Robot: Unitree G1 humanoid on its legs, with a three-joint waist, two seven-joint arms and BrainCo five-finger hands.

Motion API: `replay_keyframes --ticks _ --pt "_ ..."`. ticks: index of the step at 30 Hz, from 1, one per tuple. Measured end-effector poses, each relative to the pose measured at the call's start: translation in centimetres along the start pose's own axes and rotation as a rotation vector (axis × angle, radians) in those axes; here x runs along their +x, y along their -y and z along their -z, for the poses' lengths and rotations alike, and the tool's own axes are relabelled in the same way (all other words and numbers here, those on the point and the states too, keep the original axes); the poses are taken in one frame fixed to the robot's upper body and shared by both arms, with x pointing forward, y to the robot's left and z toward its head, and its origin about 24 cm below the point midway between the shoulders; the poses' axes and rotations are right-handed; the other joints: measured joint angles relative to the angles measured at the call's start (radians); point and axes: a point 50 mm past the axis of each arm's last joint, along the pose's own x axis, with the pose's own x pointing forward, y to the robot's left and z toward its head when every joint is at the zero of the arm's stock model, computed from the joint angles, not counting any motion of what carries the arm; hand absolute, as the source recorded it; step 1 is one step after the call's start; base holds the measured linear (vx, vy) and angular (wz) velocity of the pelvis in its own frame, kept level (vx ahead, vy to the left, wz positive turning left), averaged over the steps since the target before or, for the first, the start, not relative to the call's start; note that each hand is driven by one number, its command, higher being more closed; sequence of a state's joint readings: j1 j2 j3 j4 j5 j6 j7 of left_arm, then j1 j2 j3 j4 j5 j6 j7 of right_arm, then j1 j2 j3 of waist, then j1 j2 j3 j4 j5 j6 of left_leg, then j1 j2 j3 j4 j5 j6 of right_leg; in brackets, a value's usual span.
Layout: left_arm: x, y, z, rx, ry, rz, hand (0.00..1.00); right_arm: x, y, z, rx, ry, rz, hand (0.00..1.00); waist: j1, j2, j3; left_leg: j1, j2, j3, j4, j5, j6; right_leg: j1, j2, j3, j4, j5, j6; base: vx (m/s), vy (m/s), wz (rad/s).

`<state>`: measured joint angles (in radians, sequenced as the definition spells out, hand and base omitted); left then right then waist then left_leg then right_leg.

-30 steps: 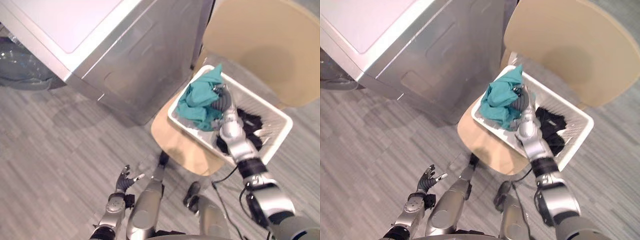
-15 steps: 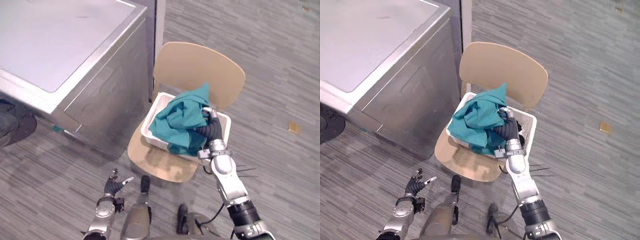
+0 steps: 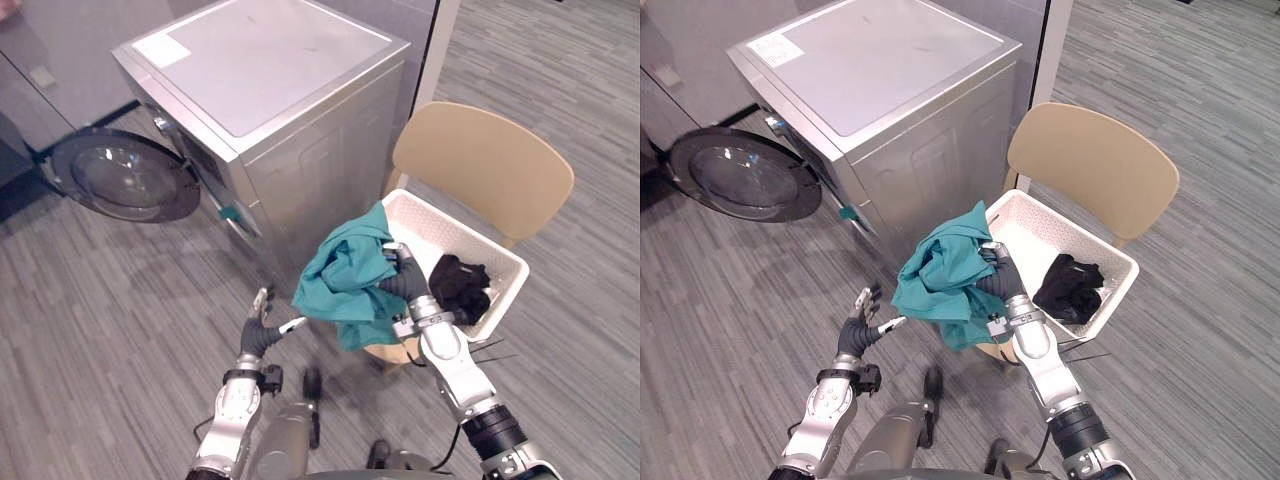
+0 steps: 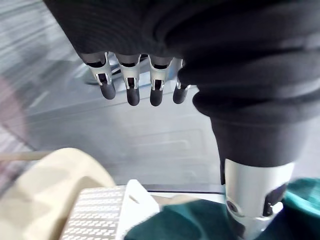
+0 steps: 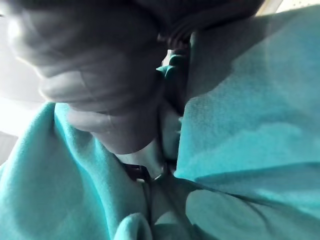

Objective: Pick up the laundry basket with both hands and put the clothes into the washing machine.

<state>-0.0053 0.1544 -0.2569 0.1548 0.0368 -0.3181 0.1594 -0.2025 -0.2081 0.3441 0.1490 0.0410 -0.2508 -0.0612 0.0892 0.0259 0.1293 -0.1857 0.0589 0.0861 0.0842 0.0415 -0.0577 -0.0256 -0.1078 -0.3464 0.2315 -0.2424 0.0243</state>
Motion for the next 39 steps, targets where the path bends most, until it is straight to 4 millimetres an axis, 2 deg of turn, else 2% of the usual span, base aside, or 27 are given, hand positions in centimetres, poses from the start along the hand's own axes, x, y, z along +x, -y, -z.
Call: replay_keyframes --ticks 1,2,4,6,10,11,13,14,18,22,24,28,33,36,37,39 --pt "0.4 0.2 -0.5 0.019 0.027 0.024 0.0 0.4 -0.3 -0.2 0.006 0.01 -0.016 1.0 -0.001 -0.002 -0.002 0.014 0.001 -0.003 -0.03 0.003 -0.004 0.006 0.004 -0.007 -0.01 0.005 0.003 -0.02 0.068 0.3" --pt "0.8 0.6 -0.9 0.054 0.056 0.065 0.0 1.3 -1.1 -0.6 0.022 0.024 -0.056 1.0 0.0 -0.019 -0.012 0.017 -0.003 -0.005 -0.054 0.02 -0.005 0.008 0.005 -0.011 -0.03 0.02 0.008 0.0 0.055 0.11" --pt "0.9 1.3 -1.1 0.097 0.073 0.098 0.0 2.1 -2.5 -0.9 0.068 0.034 -0.116 1.0 0.002 -0.033 -0.017 0.028 -0.012 -0.005 -0.048 0.02 -0.005 0.043 0.004 -0.011 -0.073 0.046 0.017 0.02 0.078 0.08" --pt "1.0 1.5 -1.3 0.113 0.084 0.084 0.0 2.6 -3.6 -1.3 0.135 0.041 -0.152 1.0 0.008 -0.035 -0.019 0.061 -0.028 -0.004 -0.049 0.022 -0.003 0.094 -0.004 -0.007 -0.106 0.062 0.025 0.02 0.091 0.13" --pt "1.3 1.1 -1.4 0.133 0.09 0.063 0.0 3.2 -4.7 -1.5 0.194 0.037 -0.195 1.0 0.008 -0.038 -0.023 0.064 -0.027 -0.006 -0.068 0.047 -0.001 0.095 0.001 -0.003 -0.115 0.067 0.021 -0.07 0.019 0.03" --pt "1.4 1.1 -1.5 0.133 0.094 0.059 1.0 3.1 -4.9 -1.4 0.219 0.029 -0.199 1.0 0.007 -0.037 -0.023 0.073 -0.025 -0.009 -0.099 0.075 -0.005 0.09 0.005 -0.003 -0.116 0.07 0.015 -0.12 -0.019 0.02" --pt "1.4 1.2 -1.5 0.139 0.093 0.05 1.0 3.0 -5.2 -1.2 0.256 0.014 -0.208 1.0 0.005 -0.033 -0.026 0.093 -0.019 -0.013 -0.147 0.102 -0.006 0.089 0.016 -0.003 -0.117 0.071 0.013 -0.12 -0.035 0.0" --pt "1.4 1.2 -1.4 0.14 0.091 0.046 1.0 3.0 -5.4 -0.9 0.284 -0.002 -0.208 0.0 0.004 -0.024 -0.035 0.105 -0.007 -0.021 -0.176 0.105 -0.006 0.084 0.029 -0.002 -0.115 0.073 0.01 -0.16 -0.045 -0.02" --pt "1.9 1.0 -1.5 0.164 0.09 0.021 1.0 2.8 -5.8 -0.6 0.35 -0.029 -0.214 0.0 0.003 -0.022 -0.037 0.094 0.011 -0.03 -0.179 0.111 -0.006 0.071 0.048 0.0 -0.113 0.079 0.007 -0.12 -0.021 0.01" --pt "1.8 0.9 -1.2 0.166 0.079 -0.005 1.0 2.7 -5.8 -0.5 0.344 -0.033 -0.219 0.0 0.006 -0.02 -0.049 0.086 0.015 -0.033 -0.18 0.111 -0.007 0.064 0.055 0.003 -0.115 0.083 0.006 -0.04 -0.007 0.0" --pt "1.8 0.7 -1.1 0.167 0.073 -0.021 1.0 2.6 -5.5 -0.3 0.317 -0.042 -0.224 0.0 0.006 -0.017 -0.074 0.075 0.015 -0.033 -0.179 0.113 -0.008 0.054 0.055 0.004 -0.114 0.086 0.006 0.02 -0.004 -0.01" --pt "1.8 0.5 -0.9 0.158 0.065 -0.039 1.0 2.4 -5.2 -0.3 0.219 -0.024 -0.216 0.0 0.004 -0.017 -0.078 0.077 0.014 -0.033 -0.179 0.121 -0.007 0.056 0.056 0.008 -0.114 0.086 0.006 0.01 -0.003 -0.01" --pt "0.4 0.8 0.2 0.102 0.0 -0.067 1.0 0.4 -4.5 0.1 0.093 -0.025 -0.189 0.0 0.001 -0.017 -0.078 0.086 0.014 -0.03 -0.179 0.121 -0.008 0.061 0.055 0.018 -0.113 0.084 0.005 0.01 -0.008 -0.03" --pt "-1.0 0.9 1.4 0.081 -0.061 -0.062 1.0 -1.6 -4.3 0.9 0.038 -0.054 -0.188 0.0 0.001 -0.017 -0.078 0.094 0.012 -0.034 -0.179 0.121 -0.008 0.066 0.053 0.017 -0.101 0.071 0.005 -0.01 -0.005 0.03" --pt "-1.5 0.4 1.8 0.061 -0.087 -0.093 1.0 -2.1 -4.1 1.2 0.026 -0.066 -0.182 0.0 0.001 -0.017 -0.078 0.093 0.012 -0.035 -0.18 0.121 -0.008 0.062 0.052 0.016 -0.092 0.067 0.004 -0.05 -0.008 0.07" --pt "-3.1 -3.0 3.9 0.004 -0.206 -0.279 1.0 -4.2 -2.2 3.0 -0.008 -0.158 -0.12 0.0 0.002 -0.018 -0.078 0.077 0.007 -0.057 -0.181 0.121 -0.007 0.04 0.051 0.004 -0.062 0.048 0.007 -0.06 -0.008 0.15"
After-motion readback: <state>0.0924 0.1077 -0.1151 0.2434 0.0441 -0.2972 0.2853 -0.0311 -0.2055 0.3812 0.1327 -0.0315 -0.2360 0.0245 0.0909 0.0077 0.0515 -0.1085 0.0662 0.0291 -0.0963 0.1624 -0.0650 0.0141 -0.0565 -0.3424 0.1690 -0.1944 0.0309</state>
